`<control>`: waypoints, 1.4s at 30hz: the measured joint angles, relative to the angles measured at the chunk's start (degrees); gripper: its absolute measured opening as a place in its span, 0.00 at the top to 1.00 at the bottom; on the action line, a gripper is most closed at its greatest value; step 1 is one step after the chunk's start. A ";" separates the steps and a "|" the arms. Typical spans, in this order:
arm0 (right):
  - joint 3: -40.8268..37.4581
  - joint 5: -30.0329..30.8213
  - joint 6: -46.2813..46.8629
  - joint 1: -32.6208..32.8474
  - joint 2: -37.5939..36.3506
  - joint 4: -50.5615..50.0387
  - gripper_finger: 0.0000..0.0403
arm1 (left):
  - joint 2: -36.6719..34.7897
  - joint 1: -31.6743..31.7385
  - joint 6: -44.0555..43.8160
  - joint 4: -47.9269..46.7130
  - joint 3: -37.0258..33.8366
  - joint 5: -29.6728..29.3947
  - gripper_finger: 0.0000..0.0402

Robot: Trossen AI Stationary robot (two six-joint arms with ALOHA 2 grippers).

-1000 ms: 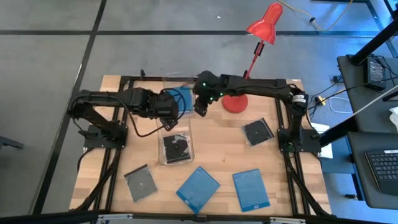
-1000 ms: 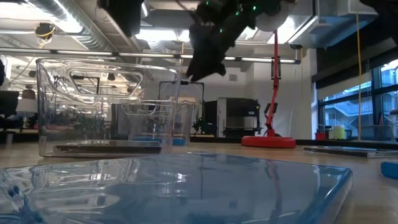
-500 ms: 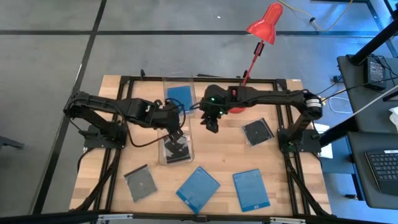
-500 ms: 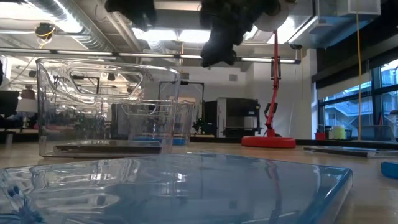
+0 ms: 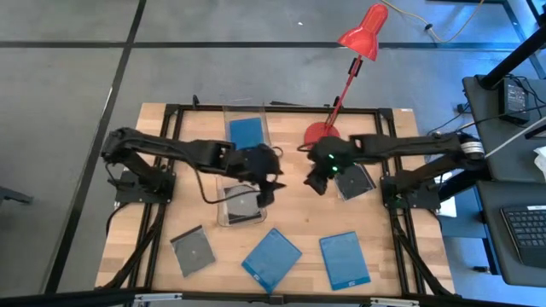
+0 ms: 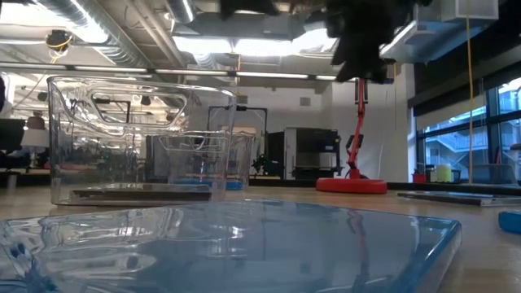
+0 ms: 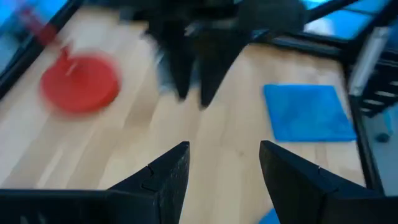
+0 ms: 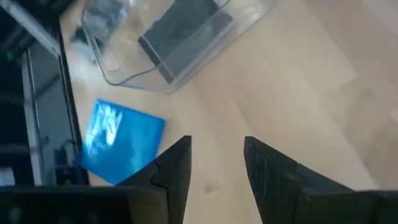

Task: Pick & place jewel cases by type
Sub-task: Put the right blue cd case into the top transparent bin

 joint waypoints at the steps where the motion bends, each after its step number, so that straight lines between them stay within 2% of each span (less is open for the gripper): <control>1: -0.95 1.82 3.17 1.25 -1.84 -0.39 0.63 | 0.98 0.02 2.64 1.54 0.00 1.02 0.52; 6: -4.20 9.83 19.95 10.80 -9.35 -1.47 0.63 | 6.54 -1.77 10.61 9.89 0.00 5.41 0.53; 10: -4.79 15.13 28.38 19.55 -12.26 -3.51 0.63 | 11.42 -3.80 12.48 16.82 0.62 7.02 0.54; 16: -4.86 15.45 43.15 28.58 -12.14 -10.48 0.63 | 20.13 -6.78 13.18 23.10 6.19 7.04 0.58; 21: -4.88 17.10 44.20 35.29 -12.07 -12.81 0.63 | 26.81 -8.57 13.18 23.07 10.90 6.70 0.60; 28: -4.86 16.67 56.19 41.27 -11.73 -25.94 0.63 | 34.78 -9.68 8.73 26.98 16.26 6.38 0.59; 31: -4.86 16.40 58.21 43.55 -11.55 -27.13 0.62 | 37.11 -9.97 8.52 29.73 17.51 6.40 0.59; 34: -4.86 15.16 59.45 44.86 -11.56 -26.55 0.57 | 38.96 -10.21 8.08 32.67 18.24 6.36 0.59; 39: -4.84 15.55 58.20 47.74 -11.03 -26.61 0.40 | 41.40 -10.56 10.39 38.10 18.32 6.99 0.59; 42: -4.84 15.95 56.76 49.01 -10.26 -26.67 0.33 | 42.17 -10.61 8.25 39.63 18.32 8.31 0.59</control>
